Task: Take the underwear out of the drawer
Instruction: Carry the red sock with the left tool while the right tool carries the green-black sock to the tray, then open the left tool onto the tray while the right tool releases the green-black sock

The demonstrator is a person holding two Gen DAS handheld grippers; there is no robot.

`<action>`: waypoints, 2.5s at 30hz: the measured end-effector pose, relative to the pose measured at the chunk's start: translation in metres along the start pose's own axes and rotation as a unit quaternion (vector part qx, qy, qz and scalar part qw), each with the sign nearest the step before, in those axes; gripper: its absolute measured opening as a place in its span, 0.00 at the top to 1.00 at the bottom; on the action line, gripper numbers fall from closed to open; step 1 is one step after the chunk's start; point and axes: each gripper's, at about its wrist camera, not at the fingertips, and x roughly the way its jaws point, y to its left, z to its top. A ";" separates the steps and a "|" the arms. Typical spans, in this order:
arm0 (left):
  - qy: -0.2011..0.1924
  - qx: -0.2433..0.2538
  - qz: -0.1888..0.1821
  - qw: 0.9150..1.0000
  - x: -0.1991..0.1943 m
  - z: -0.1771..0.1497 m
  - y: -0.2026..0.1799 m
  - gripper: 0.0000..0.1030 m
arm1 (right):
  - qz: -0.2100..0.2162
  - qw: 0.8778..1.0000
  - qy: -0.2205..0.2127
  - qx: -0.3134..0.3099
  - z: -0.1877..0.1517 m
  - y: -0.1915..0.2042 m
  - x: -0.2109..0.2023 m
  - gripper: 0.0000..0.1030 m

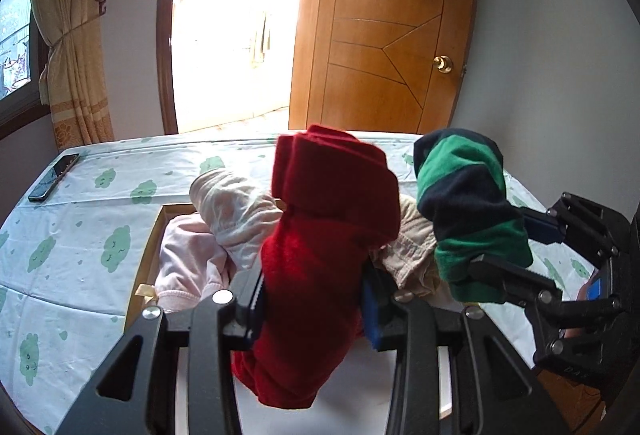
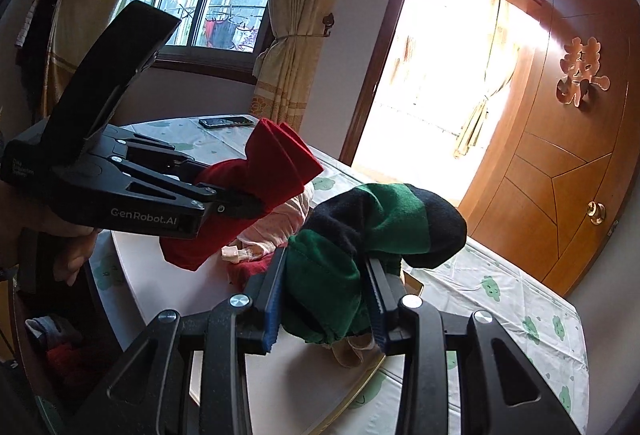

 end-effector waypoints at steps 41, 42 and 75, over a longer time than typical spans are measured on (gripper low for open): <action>0.059 -0.037 -0.001 0.998 0.076 0.019 0.017 0.46 | 0.020 0.992 0.124 0.004 -0.001 -0.015 0.096 0.45; 0.058 -0.038 -0.002 0.998 0.074 0.019 0.016 0.43 | 0.019 0.992 0.124 0.007 -0.002 -0.015 0.094 0.44; 0.005 -0.034 -0.042 0.999 -0.053 -0.047 0.005 0.24 | 0.059 0.994 0.067 0.069 -0.032 0.020 -0.021 0.31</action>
